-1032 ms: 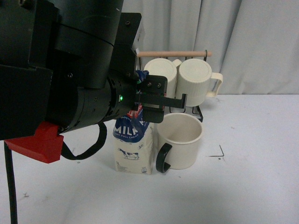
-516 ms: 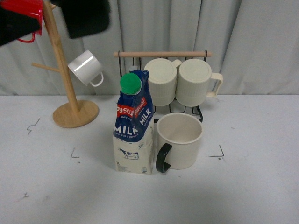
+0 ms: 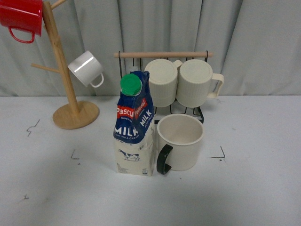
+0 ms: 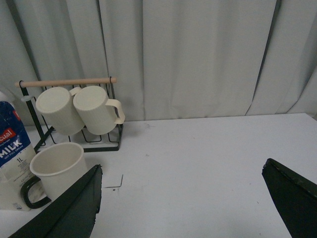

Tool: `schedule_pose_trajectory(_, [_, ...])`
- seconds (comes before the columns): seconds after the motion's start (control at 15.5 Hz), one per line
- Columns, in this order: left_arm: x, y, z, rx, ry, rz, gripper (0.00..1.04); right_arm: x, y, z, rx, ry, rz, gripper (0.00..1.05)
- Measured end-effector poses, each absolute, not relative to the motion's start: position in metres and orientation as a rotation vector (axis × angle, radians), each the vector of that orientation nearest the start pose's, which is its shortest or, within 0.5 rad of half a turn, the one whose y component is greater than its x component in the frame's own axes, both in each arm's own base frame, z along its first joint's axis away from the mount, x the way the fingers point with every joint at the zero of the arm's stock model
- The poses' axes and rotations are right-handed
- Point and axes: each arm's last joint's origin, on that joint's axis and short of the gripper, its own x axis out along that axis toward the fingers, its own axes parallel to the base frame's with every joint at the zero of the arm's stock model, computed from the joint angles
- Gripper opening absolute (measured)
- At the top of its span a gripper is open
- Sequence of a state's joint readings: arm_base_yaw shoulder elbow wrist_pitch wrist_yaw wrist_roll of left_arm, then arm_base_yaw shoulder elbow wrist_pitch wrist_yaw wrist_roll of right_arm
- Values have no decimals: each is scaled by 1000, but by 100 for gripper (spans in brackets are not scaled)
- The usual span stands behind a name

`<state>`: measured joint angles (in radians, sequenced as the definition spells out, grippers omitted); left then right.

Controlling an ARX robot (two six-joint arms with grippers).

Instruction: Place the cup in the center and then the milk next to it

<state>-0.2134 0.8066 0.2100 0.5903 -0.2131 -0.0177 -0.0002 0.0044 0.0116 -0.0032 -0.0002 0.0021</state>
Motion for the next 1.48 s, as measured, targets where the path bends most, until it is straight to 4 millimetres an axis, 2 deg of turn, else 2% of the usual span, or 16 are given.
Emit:
schedule_pose_trajectory(0.06, [162,-25,201,-18,4,2,1,97,0,167,2,-4,0,98])
schedule_pose_trajectory(0.39, [141,-11,184,-15,6,4,2,97,0,167,2,-4,0,98])
schedule_pose_trajectory(0.52, [134,0,179,-15,11,12,2,97,0,167,2,-4,0,98])
schedule_pose_trajectory(0.77, [124,0,173,-15,-29,-1,2,97,0,167,2,-4,0,98])
schedule_pose_trajectory(0.84, [123,0,168,-15,5,-1,2,97,0,167,2,-4,0,98])
schedule_pose_trajectory(1.48, [108,0,170,-14,-15,-1,2,97,0,167,2,-4,0,98])
